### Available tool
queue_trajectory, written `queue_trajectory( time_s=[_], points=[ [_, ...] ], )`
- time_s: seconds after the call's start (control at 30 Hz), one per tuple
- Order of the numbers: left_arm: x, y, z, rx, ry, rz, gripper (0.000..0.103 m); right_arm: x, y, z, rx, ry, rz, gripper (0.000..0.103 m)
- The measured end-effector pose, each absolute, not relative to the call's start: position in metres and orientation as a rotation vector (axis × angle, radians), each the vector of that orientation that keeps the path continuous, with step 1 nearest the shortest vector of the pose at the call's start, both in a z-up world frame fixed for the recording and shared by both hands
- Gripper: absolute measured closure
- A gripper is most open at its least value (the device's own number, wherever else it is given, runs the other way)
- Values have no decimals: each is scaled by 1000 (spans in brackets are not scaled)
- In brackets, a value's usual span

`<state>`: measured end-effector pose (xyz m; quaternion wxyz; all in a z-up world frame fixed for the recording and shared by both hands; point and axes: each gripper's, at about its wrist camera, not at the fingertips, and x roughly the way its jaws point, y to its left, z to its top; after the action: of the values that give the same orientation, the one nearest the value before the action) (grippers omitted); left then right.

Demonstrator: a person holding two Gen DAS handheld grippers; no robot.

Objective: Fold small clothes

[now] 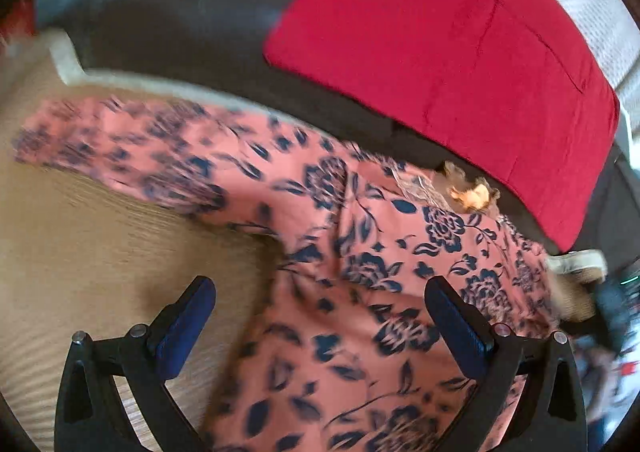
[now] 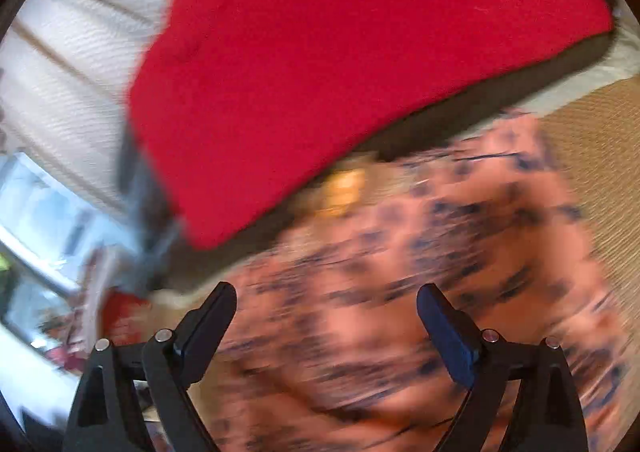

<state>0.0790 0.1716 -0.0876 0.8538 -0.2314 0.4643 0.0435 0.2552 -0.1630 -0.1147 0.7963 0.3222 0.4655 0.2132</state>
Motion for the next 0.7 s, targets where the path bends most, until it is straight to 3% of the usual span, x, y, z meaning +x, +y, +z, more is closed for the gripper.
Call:
queue_trajectory(
  time_s=[0.03, 0.23, 0.3, 0.37, 0.43, 0.67, 0.7],
  points=[
    [85, 174, -94, -505, 1007, 101, 0, 267, -169, -144, 690, 1125, 390, 10],
    [64, 260, -86, -587, 883, 282, 3, 256, -185, -90, 716, 925, 591, 7],
    [47, 321, -91, -737, 822, 402, 3, 261, -175, -105, 633, 946, 583, 2],
    [31, 371, -99, -863, 770, 501, 3, 271, -168, -147, 599, 1113, 454, 4],
    [21, 421, -108, -948, 736, 602, 3, 263, -170, -134, 590, 1006, 487, 4],
    [32, 484, -133, -993, 722, 692, 4, 260, -158, -137, 532, 1028, 473, 5],
    [35, 485, -131, -962, 733, 720, 21, 256, -155, -137, 539, 1024, 466, 5]
  ],
)
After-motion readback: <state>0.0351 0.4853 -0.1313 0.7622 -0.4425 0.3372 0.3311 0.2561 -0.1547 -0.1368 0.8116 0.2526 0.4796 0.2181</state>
